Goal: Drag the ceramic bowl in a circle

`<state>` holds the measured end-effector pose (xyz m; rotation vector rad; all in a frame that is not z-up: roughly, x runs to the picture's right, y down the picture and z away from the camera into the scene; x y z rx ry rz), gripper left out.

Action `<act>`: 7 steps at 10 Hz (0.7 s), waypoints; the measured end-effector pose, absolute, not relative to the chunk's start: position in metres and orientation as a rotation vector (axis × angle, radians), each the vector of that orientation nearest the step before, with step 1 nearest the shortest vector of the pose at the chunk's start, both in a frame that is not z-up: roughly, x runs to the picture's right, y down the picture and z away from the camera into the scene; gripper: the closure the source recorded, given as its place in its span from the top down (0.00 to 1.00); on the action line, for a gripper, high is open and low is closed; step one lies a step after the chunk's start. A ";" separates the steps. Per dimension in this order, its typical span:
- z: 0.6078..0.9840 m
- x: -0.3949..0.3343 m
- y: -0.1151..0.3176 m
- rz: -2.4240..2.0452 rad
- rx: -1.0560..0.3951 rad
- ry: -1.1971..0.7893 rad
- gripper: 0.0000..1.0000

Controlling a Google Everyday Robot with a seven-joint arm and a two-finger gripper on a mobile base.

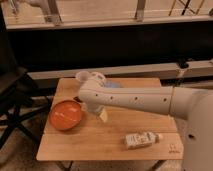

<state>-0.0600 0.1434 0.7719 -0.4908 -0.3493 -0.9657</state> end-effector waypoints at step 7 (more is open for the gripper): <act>0.793 -0.080 0.154 -1.048 -0.498 -0.402 0.80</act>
